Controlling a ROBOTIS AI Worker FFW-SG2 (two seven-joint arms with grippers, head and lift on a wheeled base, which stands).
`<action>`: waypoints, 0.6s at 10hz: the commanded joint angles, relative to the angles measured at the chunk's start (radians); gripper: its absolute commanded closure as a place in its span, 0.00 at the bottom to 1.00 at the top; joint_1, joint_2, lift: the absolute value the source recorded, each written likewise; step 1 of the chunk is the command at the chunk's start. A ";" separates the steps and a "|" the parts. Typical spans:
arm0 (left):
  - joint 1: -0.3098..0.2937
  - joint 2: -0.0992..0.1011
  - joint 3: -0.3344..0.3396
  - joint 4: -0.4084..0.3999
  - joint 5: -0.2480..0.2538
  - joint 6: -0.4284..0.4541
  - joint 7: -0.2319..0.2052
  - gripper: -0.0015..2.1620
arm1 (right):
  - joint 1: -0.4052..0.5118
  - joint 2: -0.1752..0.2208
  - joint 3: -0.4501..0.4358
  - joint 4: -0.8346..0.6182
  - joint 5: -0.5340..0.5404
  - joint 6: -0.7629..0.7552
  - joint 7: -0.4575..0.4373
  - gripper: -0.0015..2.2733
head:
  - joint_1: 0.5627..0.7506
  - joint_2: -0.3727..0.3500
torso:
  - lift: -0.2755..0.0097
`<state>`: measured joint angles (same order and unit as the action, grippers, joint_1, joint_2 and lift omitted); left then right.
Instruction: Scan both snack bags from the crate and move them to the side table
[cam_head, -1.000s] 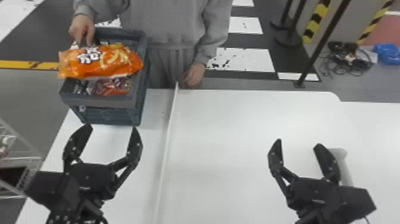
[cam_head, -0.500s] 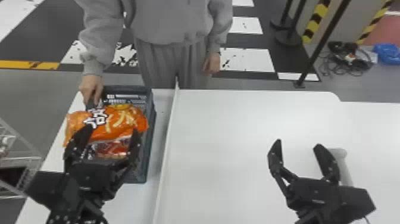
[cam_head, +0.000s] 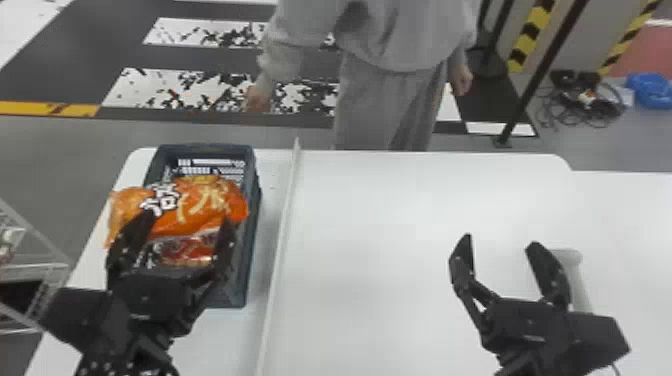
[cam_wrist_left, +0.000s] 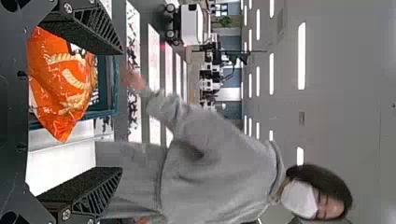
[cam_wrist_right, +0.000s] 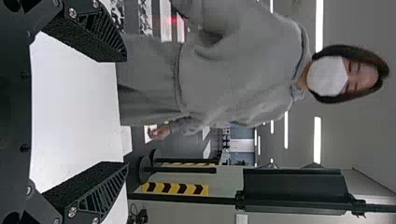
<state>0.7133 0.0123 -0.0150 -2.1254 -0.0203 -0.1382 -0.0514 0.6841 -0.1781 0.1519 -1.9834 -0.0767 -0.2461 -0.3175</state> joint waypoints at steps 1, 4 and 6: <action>0.002 0.002 0.009 0.010 0.022 -0.004 0.001 0.05 | 0.000 0.000 0.000 0.001 0.000 0.000 0.000 0.06 | 0.70 0.47 | 0.86; 0.029 0.015 0.026 0.058 0.206 -0.114 -0.011 0.05 | 0.000 0.002 0.000 0.008 0.000 0.000 0.000 0.06 | 0.70 0.49 | 0.86; 0.048 0.025 0.020 0.101 0.307 -0.209 -0.011 0.05 | 0.000 0.005 0.000 0.009 0.000 0.000 0.000 0.06 | 0.70 0.52 | 0.86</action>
<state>0.7561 0.0341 0.0068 -2.0354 0.2649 -0.3251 -0.0633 0.6841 -0.1738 0.1519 -1.9744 -0.0767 -0.2461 -0.3178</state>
